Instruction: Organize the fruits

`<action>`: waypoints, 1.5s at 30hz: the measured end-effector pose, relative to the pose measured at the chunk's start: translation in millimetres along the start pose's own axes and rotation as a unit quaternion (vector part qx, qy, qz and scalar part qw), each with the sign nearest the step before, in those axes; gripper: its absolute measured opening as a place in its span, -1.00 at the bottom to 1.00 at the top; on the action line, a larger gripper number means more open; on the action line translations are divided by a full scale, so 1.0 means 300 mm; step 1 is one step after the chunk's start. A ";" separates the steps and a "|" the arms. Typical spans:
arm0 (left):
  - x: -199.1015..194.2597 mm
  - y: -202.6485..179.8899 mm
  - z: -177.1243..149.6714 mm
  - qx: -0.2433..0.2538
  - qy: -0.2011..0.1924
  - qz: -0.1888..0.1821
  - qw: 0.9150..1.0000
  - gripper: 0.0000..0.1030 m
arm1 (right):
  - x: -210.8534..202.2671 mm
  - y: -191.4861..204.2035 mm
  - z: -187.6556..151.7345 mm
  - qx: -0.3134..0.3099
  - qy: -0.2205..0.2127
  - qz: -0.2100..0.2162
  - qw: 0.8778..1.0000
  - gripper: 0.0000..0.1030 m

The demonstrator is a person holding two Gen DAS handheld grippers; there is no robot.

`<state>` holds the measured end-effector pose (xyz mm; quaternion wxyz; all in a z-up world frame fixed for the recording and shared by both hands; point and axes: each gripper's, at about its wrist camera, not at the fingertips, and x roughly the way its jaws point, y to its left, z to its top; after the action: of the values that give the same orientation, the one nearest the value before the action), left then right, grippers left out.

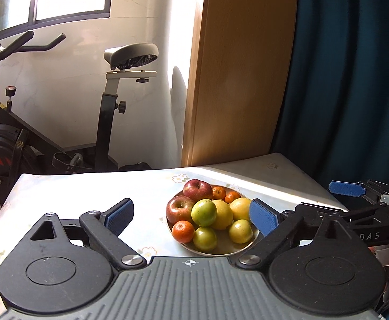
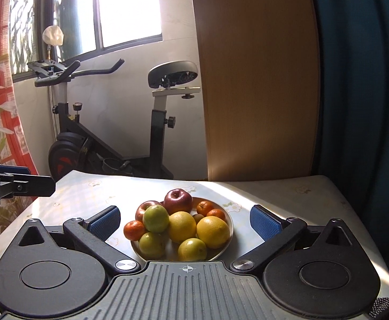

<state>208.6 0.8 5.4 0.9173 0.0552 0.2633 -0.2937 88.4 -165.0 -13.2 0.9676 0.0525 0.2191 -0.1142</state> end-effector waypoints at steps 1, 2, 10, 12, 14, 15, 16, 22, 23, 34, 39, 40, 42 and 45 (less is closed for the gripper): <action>-0.016 0.001 -0.002 -0.001 -0.003 0.002 1.000 0.85 | -0.016 0.009 0.001 0.002 -0.002 -0.002 1.000 0.99; -0.045 0.003 -0.006 -0.003 -0.007 0.006 1.000 0.85 | -0.034 0.018 0.002 0.007 -0.004 -0.004 1.000 0.99; -0.197 0.001 -0.030 -0.009 -0.035 0.021 0.999 0.85 | -0.150 0.062 -0.003 0.031 -0.022 -0.001 0.999 0.99; -0.220 -0.003 -0.032 -0.011 -0.041 0.029 0.999 0.85 | -0.176 0.073 0.000 0.030 -0.021 -0.006 0.999 0.99; -0.246 -0.012 -0.035 -0.011 -0.049 0.042 0.998 0.85 | -0.203 0.083 0.004 0.028 -0.021 -0.012 0.999 0.99; -0.253 -0.016 -0.038 -0.009 -0.050 0.049 0.997 0.85 | -0.215 0.085 0.005 0.028 -0.023 -0.012 0.999 0.99; -0.273 -0.024 -0.045 -0.007 -0.053 0.059 0.997 0.85 | -0.230 0.087 0.006 0.029 -0.024 -0.013 0.999 0.99; -0.322 -0.030 -0.065 -0.028 -0.053 0.072 0.996 0.85 | -0.279 0.088 0.013 0.025 -0.021 -0.027 0.999 0.99; -0.328 -0.030 -0.068 -0.031 -0.053 0.072 0.996 0.85 | -0.287 0.086 0.012 0.025 -0.020 -0.027 0.999 0.99; -0.340 -0.015 -0.084 -0.069 -0.051 0.068 0.994 0.85 | -0.321 0.089 0.010 0.020 -0.016 -0.025 0.999 0.99; -0.340 -0.021 -0.089 -0.070 -0.049 0.087 0.993 0.85 | -0.321 0.094 0.012 0.018 -0.016 -0.027 0.999 0.99; -0.339 -0.028 -0.089 -0.065 -0.046 0.101 0.992 0.85 | -0.322 0.095 0.012 0.018 -0.017 -0.028 0.999 0.99; -0.339 -0.039 -0.089 -0.059 -0.042 0.113 0.991 0.85 | -0.323 0.095 0.014 0.018 -0.017 -0.029 0.999 0.99; -0.344 -0.043 -0.092 -0.059 -0.038 0.107 0.992 0.85 | -0.320 0.095 0.014 0.017 -0.013 -0.031 0.999 0.99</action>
<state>117.7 49.9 35.6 0.9543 0.0175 0.2380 -0.1797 12.8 -119.0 33.7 0.9652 0.0609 0.2060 -0.1491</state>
